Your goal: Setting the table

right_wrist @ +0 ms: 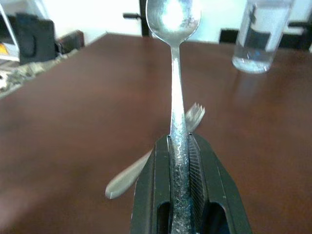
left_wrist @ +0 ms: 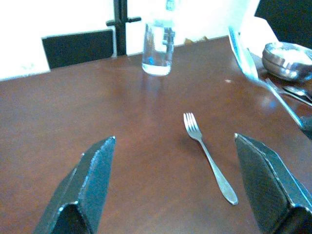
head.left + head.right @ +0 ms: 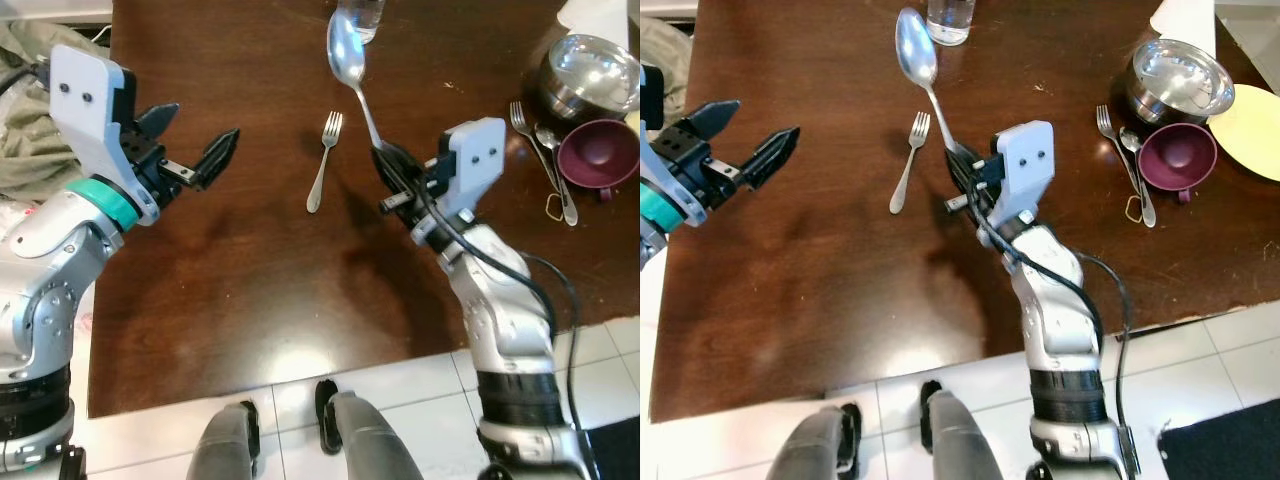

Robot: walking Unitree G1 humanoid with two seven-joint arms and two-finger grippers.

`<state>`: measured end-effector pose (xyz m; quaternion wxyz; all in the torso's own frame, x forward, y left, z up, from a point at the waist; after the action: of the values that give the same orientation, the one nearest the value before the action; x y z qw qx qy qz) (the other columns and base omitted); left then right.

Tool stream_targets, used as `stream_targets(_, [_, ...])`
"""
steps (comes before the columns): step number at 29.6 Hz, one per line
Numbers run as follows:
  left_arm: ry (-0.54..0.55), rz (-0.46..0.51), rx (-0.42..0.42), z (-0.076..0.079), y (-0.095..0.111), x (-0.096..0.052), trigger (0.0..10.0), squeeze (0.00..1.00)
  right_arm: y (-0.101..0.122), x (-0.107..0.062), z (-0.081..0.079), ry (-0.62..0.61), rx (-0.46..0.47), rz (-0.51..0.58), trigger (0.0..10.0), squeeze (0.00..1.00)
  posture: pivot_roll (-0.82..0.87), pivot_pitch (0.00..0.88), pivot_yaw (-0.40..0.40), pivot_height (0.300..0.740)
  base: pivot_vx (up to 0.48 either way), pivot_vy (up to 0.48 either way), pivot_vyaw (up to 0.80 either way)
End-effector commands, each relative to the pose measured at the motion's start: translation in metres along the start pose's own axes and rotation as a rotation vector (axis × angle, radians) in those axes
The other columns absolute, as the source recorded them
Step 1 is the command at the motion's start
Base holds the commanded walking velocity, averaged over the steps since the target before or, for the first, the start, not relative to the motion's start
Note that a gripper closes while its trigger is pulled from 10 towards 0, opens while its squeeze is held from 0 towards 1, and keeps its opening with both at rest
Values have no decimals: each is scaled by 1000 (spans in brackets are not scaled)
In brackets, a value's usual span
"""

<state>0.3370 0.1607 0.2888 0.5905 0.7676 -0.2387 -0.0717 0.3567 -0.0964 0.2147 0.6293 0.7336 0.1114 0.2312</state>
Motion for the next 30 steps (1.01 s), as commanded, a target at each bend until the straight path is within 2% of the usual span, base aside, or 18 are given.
stream_targets(1, [-8, 6, 7, 1, 2, -2, 10000, 0, -1, -3, 0, -7, -5, -12, 10000, 0, -28, 194, -17, 740, 0, 0, 0])
stream_targets(2, [-8, 6, 7, 1, 2, -2, 10000, 0, -1, -3, 0, -7, -5, -12, 10000, 0, -28, 194, -17, 740, 0, 0, 0])
stream_targets(4, [-57, 21, 51, 0, 13, -7, 10000, 0, -36, -15, 7, -97, 33, -139, 10000, 0, -29, 196, -28, 740, 0, 0, 0])
stream_targets(5, [-57, 21, 51, 0, 13, -7, 10000, 0, -36, -15, 7, -97, 33, -139, 10000, 0, -29, 196, -28, 740, 0, 0, 0])
stream_targets(6, [-82, 23, 67, 1, 17, -10, 10000, 0, -53, -18, 12, -139, 48, -205, 10000, 0, -20, 193, -30, 740, 0, 0, 0])
stream_targets(8, [-82, 23, 67, 1, 17, -10, 10000, 0, -53, -18, 12, -139, 48, -205, 10000, 0, -20, 193, -30, 740, 0, 0, 0])
stream_targets(10, [-86, 12, 73, 0, 16, -14, 10000, 0, -91, -23, 9, -152, 110, -354, 10000, 0, -13, 196, -39, 740, 0, 0, 0])
stream_targets(12, [-86, 12, 73, 0, 16, -14, 10000, 0, -91, -23, 9, -152, 110, -354, 10000, 0, -13, 196, -39, 740, 0, 0, 0])
stream_targets(13, [-76, 4, 63, -1, 13, -13, 10000, 0, -107, -26, 3, -137, 136, -413, 10000, 0, -16, 195, -40, 740, 0, 0, 0])
stream_targets(14, [-76, 4, 63, -1, 13, -13, 10000, 0, -107, -26, 3, -137, 136, -413, 10000, 0, -16, 195, -40, 740, 0, 0, 0])
stream_targets(15, [-74, -6, 52, 1, 9, -13, 10000, 0, -118, -29, -2, -136, 153, -449, 10000, 0, -13, 194, -41, 740, 0, 0, 0])
stream_targets(17, [-74, -6, 52, 1, 9, -13, 10000, 0, -118, -29, -2, -136, 153, -449, 10000, 0, -13, 194, -41, 740, 0, 0, 0])
stream_targets(21, [-78, -54, 28, 12, -9, -14, 10000, 0, -129, -30, 0, -177, 160, -466, 10000, 0, -9, 188, -40, 740, 0, 0, 0])
stream_targets(22, [-72, -72, 15, 16, -16, -15, 10000, 0, -127, -29, 0, -187, 163, -463, 10000, 1000, -8, 183, -43, 740, 0, 0, 0])
stream_targets(26, [-64, -88, 5, 18, -22, -16, 10000, 0, -121, -27, 2, -200, 156, -451, 10000, 1000, -8, 181, -47, 740, 0, 0, 0])
stream_targets(27, [-59, -91, 4, 17, -23, -16, 10000, 0, -114, -24, 5, -210, 132, -429, 10000, 867, -10, 179, -48, 740, 0, 0, 0])
stream_targets(29, [-59, -91, 4, 17, -23, -16, 10000, 0, -114, -24, 5, -210, 132, -429, 10000, 867, -10, 179, -48, 740, 0, 0, 0])
stream_targets(30, [-57, -92, 5, 16, -24, -16, 10000, 0, -107, -22, 9, -223, 116, -408, 10000, 0, -12, 176, -49, 740, 0, 0, 0])
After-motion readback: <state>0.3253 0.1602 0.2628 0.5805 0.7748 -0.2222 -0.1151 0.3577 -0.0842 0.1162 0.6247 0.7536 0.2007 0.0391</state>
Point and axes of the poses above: a point about 5 cm out from each wrist's last joint towards the gripper, its own x axis pointing out of the wrist towards the gripper, its own y axis along the axis of the wrist's last joint, z = x × y, the point moved 6 cm from there along x, pointing out of the wrist towards the gripper, and after that the axes turned 10 degrees about x, right-handed, at the moved point
